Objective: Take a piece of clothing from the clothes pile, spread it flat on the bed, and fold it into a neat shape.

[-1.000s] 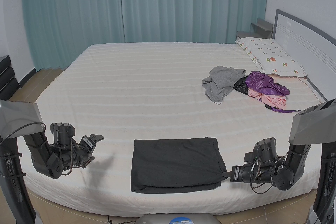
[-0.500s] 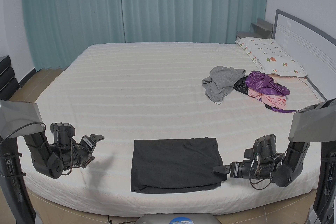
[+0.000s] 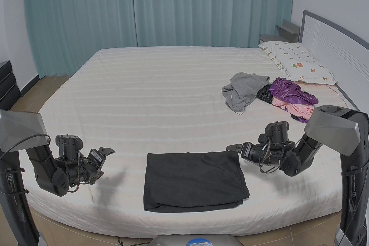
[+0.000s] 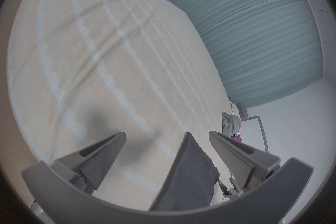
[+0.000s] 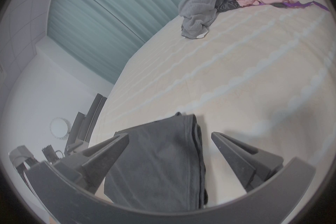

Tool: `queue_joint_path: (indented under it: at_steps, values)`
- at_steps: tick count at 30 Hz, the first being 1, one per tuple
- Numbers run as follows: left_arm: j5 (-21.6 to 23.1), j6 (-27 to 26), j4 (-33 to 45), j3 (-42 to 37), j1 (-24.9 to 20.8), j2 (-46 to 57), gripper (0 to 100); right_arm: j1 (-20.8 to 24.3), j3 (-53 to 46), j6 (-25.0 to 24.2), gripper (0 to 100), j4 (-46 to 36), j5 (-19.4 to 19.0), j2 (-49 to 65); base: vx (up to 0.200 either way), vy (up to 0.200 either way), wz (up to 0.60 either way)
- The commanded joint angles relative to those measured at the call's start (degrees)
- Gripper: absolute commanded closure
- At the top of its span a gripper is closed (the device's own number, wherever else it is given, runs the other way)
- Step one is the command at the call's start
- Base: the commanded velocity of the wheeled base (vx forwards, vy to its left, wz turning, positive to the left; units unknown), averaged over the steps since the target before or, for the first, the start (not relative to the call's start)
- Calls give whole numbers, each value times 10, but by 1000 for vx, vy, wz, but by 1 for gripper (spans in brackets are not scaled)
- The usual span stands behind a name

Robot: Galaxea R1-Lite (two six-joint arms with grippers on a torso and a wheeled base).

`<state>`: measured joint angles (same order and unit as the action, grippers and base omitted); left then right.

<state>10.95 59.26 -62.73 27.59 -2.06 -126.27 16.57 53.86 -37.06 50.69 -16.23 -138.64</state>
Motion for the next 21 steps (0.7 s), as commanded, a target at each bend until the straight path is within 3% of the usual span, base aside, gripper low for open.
queue_joint_path:
  at_steps: [1,12,13,21]
  values:
    - [0,0,0,-1,0,-1,0,-9,136,-35,0,-89,-5,-63,0,0,0]
    - [-8,0,0,1,-1,-3,0,-9,148,-46,0,-94,-17,-70,0,0,0]
    - [-8,0,0,2,-2,-4,0,-9,149,-46,100,-94,-17,-71,0,0,0]
    - [-8,0,0,2,-2,-4,0,-10,150,-45,100,-103,-17,-71,0,0,0]
